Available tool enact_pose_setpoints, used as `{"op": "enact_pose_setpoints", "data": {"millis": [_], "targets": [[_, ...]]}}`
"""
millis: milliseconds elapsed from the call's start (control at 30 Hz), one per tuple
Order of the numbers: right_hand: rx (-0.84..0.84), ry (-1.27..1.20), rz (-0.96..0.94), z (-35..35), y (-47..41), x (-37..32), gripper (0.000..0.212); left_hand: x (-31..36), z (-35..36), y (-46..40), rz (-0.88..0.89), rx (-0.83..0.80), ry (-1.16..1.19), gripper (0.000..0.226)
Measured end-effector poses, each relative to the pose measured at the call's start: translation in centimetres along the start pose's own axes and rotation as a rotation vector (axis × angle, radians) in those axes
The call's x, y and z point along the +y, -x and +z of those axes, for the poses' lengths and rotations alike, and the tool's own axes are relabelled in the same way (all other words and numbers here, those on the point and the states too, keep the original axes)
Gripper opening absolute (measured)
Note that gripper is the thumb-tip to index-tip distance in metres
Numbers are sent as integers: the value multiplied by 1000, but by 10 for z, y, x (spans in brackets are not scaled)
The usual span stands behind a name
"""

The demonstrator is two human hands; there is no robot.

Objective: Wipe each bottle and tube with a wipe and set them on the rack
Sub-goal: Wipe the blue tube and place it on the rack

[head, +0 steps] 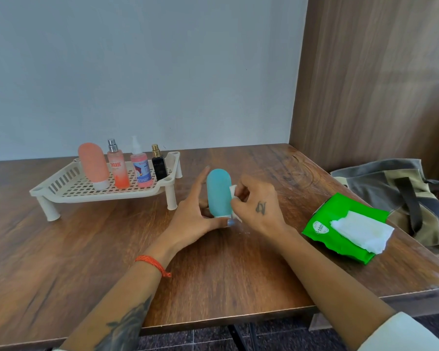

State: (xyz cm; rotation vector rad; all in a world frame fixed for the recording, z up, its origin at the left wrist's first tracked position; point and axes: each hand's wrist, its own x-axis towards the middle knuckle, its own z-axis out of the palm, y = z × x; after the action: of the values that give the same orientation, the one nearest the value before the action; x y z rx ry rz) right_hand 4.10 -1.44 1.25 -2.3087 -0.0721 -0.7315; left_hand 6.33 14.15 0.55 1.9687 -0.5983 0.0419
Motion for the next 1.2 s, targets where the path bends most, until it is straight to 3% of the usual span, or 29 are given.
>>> {"op": "enact_pose_setpoints", "data": {"millis": [100,200,333,500,567,700,867,967,1200], "targets": [[46,-92,7,-3,-2,-2,17,-2,0,-2,-38,-14,38,115],[187,-135,-128,-3,-1,-4,7,-5,0,-3,-67,-26,84,112],[57,12,-273,0,1,-1,13,-5,0,-4,-79,-28,188,111],[-73,55,-251,-4,0,0,8,-4,0,-4,-76,-25,175,110],[-70,97,-187,-4,-2,2,9,-4,1,-4,-76,-20,183,107],[121,20,-215,-2,-2,2,10,0,0,-3,-89,-15,231,98],[-61,81,-428,0,3,-1,21,1,0,-3,-115,-20,255,98],[-73,104,-485,-2,2,0,16,0,0,-3,-115,-27,274,97],[-89,86,-436,-5,2,-1,14,-1,0,-3,-104,-30,271,92]]}}
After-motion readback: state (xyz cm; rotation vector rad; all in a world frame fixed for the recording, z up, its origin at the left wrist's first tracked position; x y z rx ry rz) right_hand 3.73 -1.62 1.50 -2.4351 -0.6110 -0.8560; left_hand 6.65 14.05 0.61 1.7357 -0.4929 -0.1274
